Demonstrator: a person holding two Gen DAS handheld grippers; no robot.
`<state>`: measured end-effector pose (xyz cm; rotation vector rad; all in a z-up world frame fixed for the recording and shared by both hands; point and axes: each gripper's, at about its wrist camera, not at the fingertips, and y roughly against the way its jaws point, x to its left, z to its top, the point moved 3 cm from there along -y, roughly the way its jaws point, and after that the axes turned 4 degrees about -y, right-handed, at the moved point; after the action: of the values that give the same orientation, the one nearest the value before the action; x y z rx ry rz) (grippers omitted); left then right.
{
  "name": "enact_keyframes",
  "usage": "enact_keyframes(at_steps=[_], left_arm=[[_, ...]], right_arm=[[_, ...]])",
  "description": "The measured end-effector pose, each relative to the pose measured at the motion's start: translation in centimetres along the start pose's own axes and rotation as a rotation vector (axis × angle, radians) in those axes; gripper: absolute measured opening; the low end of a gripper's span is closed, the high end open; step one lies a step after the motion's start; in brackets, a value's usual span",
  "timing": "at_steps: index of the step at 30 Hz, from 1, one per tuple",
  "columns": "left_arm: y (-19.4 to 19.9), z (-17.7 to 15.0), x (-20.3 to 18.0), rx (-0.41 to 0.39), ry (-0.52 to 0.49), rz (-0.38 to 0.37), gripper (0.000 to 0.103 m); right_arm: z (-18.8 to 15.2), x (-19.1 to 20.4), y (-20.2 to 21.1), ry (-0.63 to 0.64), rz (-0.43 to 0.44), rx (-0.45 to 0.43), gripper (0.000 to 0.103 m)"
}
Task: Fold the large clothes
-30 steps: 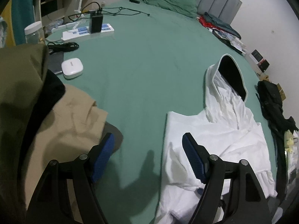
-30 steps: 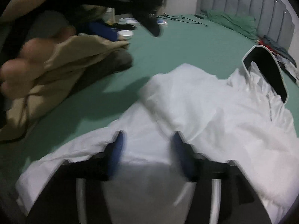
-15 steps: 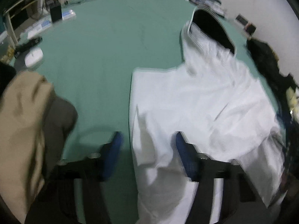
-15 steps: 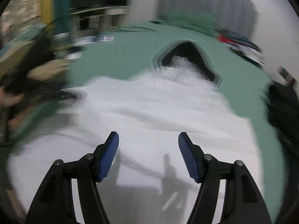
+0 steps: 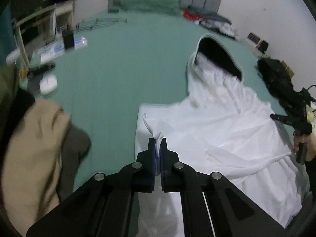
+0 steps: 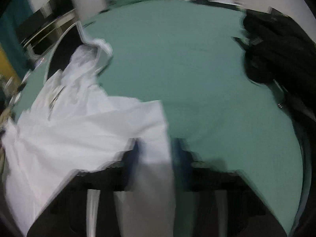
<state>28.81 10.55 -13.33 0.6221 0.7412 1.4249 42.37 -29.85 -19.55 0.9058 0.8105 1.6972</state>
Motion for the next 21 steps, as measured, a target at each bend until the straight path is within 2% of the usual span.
enact_keyframes(at_steps=[3,6,8,11,13,14,16,17,18,21], left_arm=[[0.8,1.0,-0.7,-0.066,-0.02,-0.006,0.005],[0.4,1.0,-1.2,-0.085,-0.051,-0.015,0.005],[-1.1,-0.1,-1.6,-0.02,-0.105,-0.021,0.005],[-3.9,-2.5,-1.0,0.13,-0.101,-0.032,0.005],[-4.1,-3.4,-0.7,0.154,-0.093,-0.041,0.005],[-4.0,-3.6,-0.8,0.16,-0.109,-0.038,0.005],[-3.7,-3.8,-0.7,0.168,-0.127,-0.02,0.005],[-3.6,-3.8,-0.5,0.174,-0.124,-0.013,0.005],[-3.6,-3.8,-0.3,0.179,-0.115,-0.014,0.005],[-2.7,-3.1,0.7,0.161,-0.055,-0.053,0.005]], right_arm=[[0.9,-1.2,0.9,-0.015,-0.041,-0.028,0.002],[1.3,-2.9,1.8,-0.039,-0.089,-0.077,0.001],[0.8,-3.9,1.5,-0.049,-0.115,-0.075,0.001],[-0.1,-3.8,0.3,-0.056,-0.121,-0.029,0.002],[-0.4,-3.4,0.2,-0.048,-0.142,-0.032,0.003],[-0.6,-3.3,0.2,-0.042,-0.163,-0.023,0.007],[-0.9,-3.1,0.7,-0.032,-0.232,-0.009,0.028],[-1.0,-3.0,1.0,-0.032,-0.268,-0.007,0.052],[-1.2,-2.5,1.9,-0.037,-0.286,-0.02,0.065],[-2.0,-1.2,4.0,-0.019,-0.268,-0.049,0.066]])
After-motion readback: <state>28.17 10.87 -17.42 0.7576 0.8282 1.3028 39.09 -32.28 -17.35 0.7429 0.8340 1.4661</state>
